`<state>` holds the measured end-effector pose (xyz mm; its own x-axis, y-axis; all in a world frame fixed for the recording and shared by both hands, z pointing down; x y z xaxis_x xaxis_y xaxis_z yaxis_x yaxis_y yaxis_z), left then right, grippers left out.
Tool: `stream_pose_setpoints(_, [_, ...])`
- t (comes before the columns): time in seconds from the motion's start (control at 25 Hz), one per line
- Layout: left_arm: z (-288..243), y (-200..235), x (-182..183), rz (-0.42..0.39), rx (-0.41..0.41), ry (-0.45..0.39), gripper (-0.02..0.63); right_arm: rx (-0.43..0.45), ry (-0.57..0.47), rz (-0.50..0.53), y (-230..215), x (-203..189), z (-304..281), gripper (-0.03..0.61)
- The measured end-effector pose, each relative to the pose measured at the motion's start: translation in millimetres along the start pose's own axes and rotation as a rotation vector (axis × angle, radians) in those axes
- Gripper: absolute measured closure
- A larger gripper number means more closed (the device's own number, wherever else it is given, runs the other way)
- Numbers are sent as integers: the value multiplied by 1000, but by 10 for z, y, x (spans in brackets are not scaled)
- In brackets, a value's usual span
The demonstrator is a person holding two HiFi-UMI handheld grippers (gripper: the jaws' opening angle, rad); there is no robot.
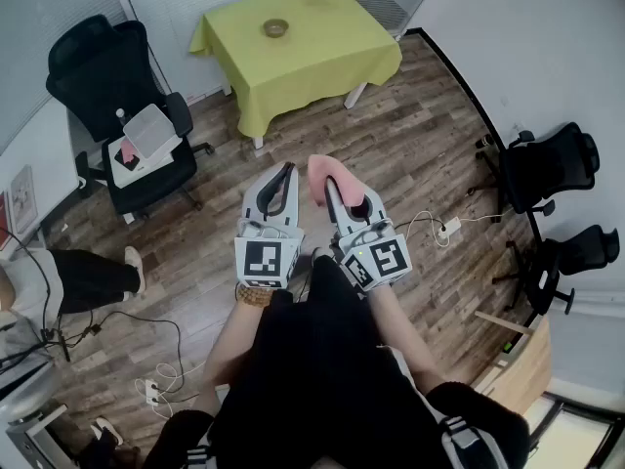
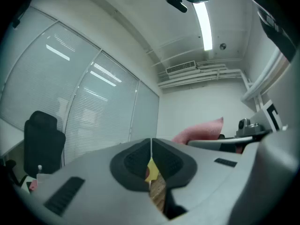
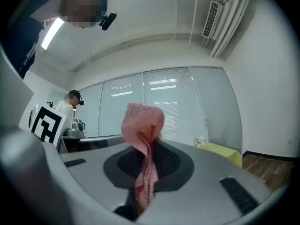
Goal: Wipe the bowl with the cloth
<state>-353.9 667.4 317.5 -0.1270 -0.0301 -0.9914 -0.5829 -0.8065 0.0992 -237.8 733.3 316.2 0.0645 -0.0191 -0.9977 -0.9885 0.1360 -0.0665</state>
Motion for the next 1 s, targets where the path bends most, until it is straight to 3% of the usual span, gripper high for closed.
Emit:
stream_pose_setpoints(0.32, [-402, 87, -135, -19, 14, 40, 596, -9, -9, -23, -444, -112, -304, 555])
stream_pose_setpoints(0.48, [-796, 267, -260, -41, 62, 82, 596, 64, -35, -55, -765, -169, -672, 546])
stream_pose_setpoints(0.64, [-1335, 407, -290, -52, 91, 110, 596, 132, -49, -74, -1192, -169, -1083, 546])
stream_pose_setpoints(1.0, [-2339, 558, -560, -8, 178, 192, 595, 166, 9, -170, -2353, -302, -1754, 546])
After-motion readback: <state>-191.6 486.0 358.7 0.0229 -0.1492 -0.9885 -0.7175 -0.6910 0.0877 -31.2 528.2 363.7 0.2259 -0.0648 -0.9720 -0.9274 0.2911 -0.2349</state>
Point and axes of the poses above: the fingertips, and each gripper's own axes: z backward along the fingers, y to its left, x out of its top, the point moved 6 cm from there along z, backward along the fingers, and after that the axes turned 4 degrees about -x, right-handed, at the moved point
